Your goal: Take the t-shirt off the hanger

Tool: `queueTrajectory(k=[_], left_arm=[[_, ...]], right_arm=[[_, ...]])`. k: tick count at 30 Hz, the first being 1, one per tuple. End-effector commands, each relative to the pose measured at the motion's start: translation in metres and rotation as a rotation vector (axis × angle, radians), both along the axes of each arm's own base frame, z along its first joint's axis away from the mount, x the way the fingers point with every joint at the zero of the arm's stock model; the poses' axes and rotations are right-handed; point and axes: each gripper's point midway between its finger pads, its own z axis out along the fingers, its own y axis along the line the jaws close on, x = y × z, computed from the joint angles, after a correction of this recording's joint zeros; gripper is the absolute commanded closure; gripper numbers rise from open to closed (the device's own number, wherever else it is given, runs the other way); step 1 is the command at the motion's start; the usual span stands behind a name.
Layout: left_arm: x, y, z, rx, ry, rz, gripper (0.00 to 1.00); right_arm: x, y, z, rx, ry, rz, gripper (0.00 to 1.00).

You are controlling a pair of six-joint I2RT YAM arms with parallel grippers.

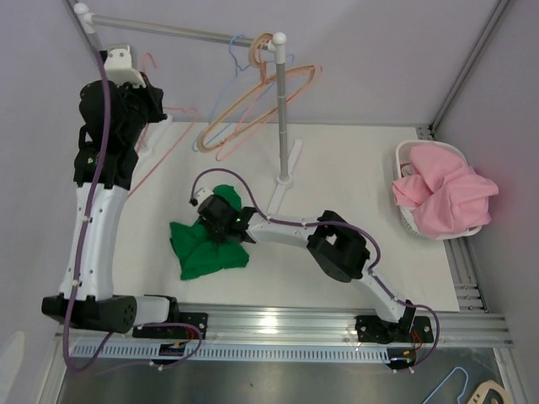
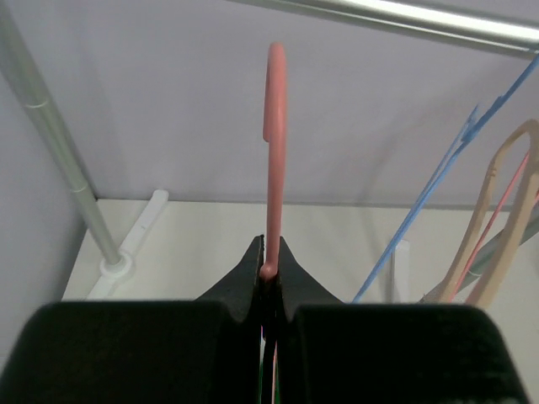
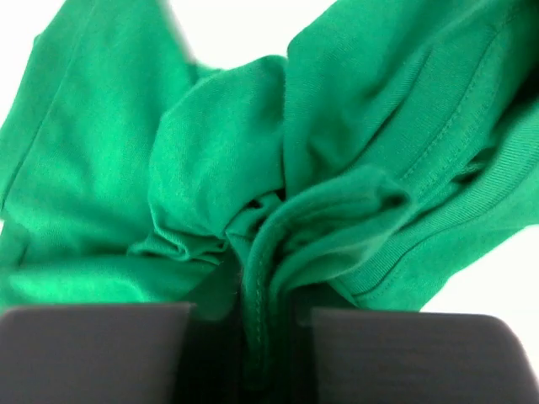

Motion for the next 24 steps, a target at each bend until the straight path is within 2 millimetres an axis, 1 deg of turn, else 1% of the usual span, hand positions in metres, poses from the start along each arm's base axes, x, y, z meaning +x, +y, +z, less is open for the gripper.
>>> queueTrajectory(k=[1,2,3,4,5,6,7,8,10,11,12,13,14,15,16,17,18,19,20,21,22,23,24], left_arm=[[0.013,-0.019,0.043,0.036,-0.17,-0.139,0.99],[0.025,-0.019,0.046,0.038,-0.192,-0.138,0.99],[0.031,-0.021,0.045,0.041,-0.196,-0.147,0.99],[0.038,-0.021,0.043,0.04,-0.193,-0.146,0.99],[0.048,-0.022,0.047,0.029,-0.202,-0.145,0.99],[0.053,-0.023,0.045,0.023,-0.2,-0.149,0.99],[0.055,-0.025,0.048,0.021,-0.212,-0.159,0.99],[0.059,-0.027,0.047,0.009,-0.217,-0.167,0.99],[0.064,-0.031,0.057,0.01,-0.277,-0.182,0.99],[0.067,-0.032,0.053,0.002,-0.281,-0.185,0.99],[0.069,-0.033,0.058,-0.001,-0.309,-0.189,0.99],[0.071,-0.035,0.056,-0.008,-0.305,-0.195,0.99],[0.071,-0.036,0.062,-0.021,-0.332,-0.204,0.99],[0.071,-0.039,0.066,-0.024,-0.352,-0.221,0.99],[0.074,-0.043,0.065,-0.029,-0.352,-0.236,0.99],[0.075,-0.047,0.068,-0.038,-0.357,-0.259,0.99],[0.08,-0.05,0.065,-0.043,-0.346,-0.27,0.99],[0.09,-0.055,0.06,-0.049,-0.328,-0.288,1.0],[0.092,-0.061,0.062,-0.053,-0.33,-0.316,0.99],[0.097,-0.065,0.059,-0.054,-0.319,-0.328,0.99],[0.1,-0.073,0.061,-0.055,-0.32,-0.346,0.99],[0.109,-0.079,0.055,-0.045,-0.31,-0.36,0.99],[0.114,-0.083,0.052,-0.042,-0.302,-0.367,0.99]], right_arm=[[-0.081,-0.066,-0.041,-0.155,0.273,0.025,1.0],[-0.104,-0.097,-0.058,-0.211,0.321,0.011,1.0],[-0.112,-0.104,-0.049,-0.193,0.319,0.007,1.0],[-0.115,-0.107,-0.008,-0.12,0.289,0.006,1.0],[-0.128,-0.128,-0.004,-0.14,0.303,-0.006,1.0],[-0.128,-0.136,0.015,-0.116,0.278,-0.017,1.0],[-0.128,-0.141,0.065,-0.021,0.232,-0.019,1.0],[-0.128,-0.158,0.083,-0.027,0.229,-0.038,1.0],[-0.123,-0.173,0.132,0.034,0.178,-0.06,1.0],[-0.123,-0.196,0.165,0.06,0.159,-0.082,1.0],[-0.119,-0.201,0.199,0.116,0.128,-0.098,1.0],[-0.113,-0.213,0.218,0.13,0.093,-0.132,1.0],[-0.113,-0.235,0.239,0.144,0.067,-0.167,1.0],[-0.099,-0.252,0.255,0.162,0.038,-0.227,1.0],[-0.086,-0.267,0.283,0.201,-0.014,-0.287,1.0],[-0.076,-0.288,0.291,0.189,-0.035,-0.348,1.0],[-0.048,-0.323,0.307,0.212,-0.078,-0.483,1.0],[-0.034,-0.344,0.329,0.251,-0.118,-0.545,1.0],[-0.021,-0.365,0.343,0.281,-0.147,-0.619,1.0],[0.0,-0.409,0.357,0.31,-0.196,-0.767,1.0],[0.009,-0.43,0.369,0.344,-0.228,-0.84,1.0],[0.017,-0.451,0.39,0.393,-0.284,-0.912,1.0],[0.023,-0.47,0.4,0.417,-0.315,-0.969,1.0]])
